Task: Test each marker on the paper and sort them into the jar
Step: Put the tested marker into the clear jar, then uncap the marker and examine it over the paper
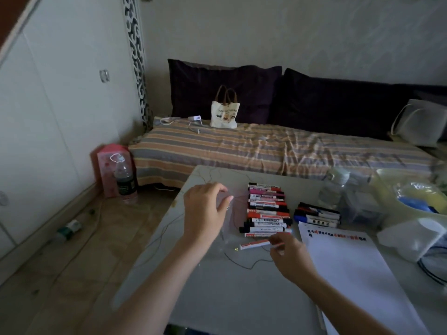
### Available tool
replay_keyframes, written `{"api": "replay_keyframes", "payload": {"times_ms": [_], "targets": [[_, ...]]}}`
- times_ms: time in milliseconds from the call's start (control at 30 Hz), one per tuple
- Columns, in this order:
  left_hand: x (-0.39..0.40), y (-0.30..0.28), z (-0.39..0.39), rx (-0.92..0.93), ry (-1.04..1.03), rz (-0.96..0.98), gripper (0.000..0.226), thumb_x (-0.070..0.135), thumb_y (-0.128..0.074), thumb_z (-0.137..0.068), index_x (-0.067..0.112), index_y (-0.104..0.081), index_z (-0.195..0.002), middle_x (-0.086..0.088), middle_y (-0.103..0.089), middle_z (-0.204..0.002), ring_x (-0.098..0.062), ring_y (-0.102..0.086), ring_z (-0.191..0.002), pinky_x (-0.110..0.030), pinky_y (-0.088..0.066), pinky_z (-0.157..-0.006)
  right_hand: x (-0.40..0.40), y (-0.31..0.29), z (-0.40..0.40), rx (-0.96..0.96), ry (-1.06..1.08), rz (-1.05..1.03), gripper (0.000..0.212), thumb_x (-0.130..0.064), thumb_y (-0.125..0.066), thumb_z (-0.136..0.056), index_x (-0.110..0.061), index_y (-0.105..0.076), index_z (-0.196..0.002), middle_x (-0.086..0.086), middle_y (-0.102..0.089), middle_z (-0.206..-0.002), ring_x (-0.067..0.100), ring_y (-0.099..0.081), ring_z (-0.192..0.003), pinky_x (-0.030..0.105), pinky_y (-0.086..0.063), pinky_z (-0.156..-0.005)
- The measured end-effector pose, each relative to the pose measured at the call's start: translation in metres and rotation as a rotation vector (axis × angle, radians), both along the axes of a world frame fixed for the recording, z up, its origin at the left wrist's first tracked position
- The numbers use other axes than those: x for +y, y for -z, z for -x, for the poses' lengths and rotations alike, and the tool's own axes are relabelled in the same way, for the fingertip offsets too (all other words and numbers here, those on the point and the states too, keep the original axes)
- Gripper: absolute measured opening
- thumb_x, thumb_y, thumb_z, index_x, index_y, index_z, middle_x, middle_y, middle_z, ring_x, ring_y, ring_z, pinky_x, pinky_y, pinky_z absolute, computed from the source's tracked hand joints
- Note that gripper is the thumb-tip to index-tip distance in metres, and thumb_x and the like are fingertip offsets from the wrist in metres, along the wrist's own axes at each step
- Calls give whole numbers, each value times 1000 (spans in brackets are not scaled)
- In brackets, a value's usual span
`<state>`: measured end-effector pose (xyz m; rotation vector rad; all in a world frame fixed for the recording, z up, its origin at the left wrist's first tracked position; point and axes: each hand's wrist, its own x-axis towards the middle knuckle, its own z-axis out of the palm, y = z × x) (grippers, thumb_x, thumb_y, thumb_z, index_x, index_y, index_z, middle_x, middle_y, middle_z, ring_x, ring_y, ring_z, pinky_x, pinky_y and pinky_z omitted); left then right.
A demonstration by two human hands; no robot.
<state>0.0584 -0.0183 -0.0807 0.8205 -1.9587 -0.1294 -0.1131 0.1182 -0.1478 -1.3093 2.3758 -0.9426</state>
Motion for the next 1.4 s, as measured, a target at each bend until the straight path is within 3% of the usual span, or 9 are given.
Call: {"api": "replay_keyframes", "payload": {"times_ms": [133,300,467,700,800,900,1033,1167,1400], "targets": [[34,28,21,-39,283,-18,6,14,-68,-85,14,-63,-85,5,-61,-83,-7,-51,-82,-15,-38,-75,-7,20,16,240,-98,-101,44,-6,-55,-88,-25,-59,-128,0,-64,-127,20,-60,-114,32,-49,-95],[38,120,34,-188,268,-449,24,12,-65,-83,22,-65,-105,7,-62,-100,-8,-58,-93,-22,-46,-83,-32,45,28,454,-247,-121,50,-13,-58,-93,-28,-47,-139,-6,-52,-140,17,-44,-131,35,-35,-109],[34,146,42,-121,239,-520,29,2,-65,-80,21,-65,-102,6,-62,-91,-7,-60,-81,-20,-49,-74,-42,62,45,574,-295,-84,24,-28,-68,-88,-23,-68,-112,1,-57,-110,21,-54,-102,39,-48,-92],[38,130,76,119,286,-786,25,12,-66,-89,29,-55,-104,5,-61,-99,-7,-61,-83,-15,-48,-68,-4,12,69,-31,-1,170,8,-25,-64,-91,-19,-59,-90,-3,-68,-74,17,-64,-63,30,-54,-57],[42,114,100,125,367,-1112,5,31,-60,-94,27,-60,-98,3,-67,-95,-7,-63,-83,-21,-47,-72,25,-16,69,-562,168,285,6,-16,-67,-89,-12,-64,-92,7,-73,-78,20,-68,-69,30,-54,-63],[53,100,119,383,521,-1496,23,27,-53,-98,10,-68,-95,-8,-73,-88,-19,-68,-81,-34,-52,-85,45,-27,64,-806,175,305,12,-13,-69,-87,-7,-65,-96,16,-73,-86,21,-68,-73,28,-53,-63],[69,78,131,699,583,-1696,28,22,-50,-99,1,-69,-93,-14,-75,-90,-18,-72,-79,-29,-57,-80,59,-24,64,-914,188,352,23,-16,-75,-79,-4,-66,-97,15,-73,-88,20,-66,-75,28,-52,-64],[83,78,138,702,555,-1682,22,15,-59,-92,1,-68,-106,-13,-75,-97,-17,-73,-86,-22,-57,-70,63,-14,67,-998,205,344,38,-25,-77,-68,-5,-68,-98,15,-73,-88,20,-64,-75,29,-50,-65],[83,88,145,535,502,-1563,21,16,-63,-89,12,-71,-108,-6,-75,-97,-16,-71,-94,-26,-56,-81,74,-6,91,-874,101,38,16,-19,-63,-93,-9,-75,-96,7,-75,-84,16,-64,-67,23,-53,-67]]}}
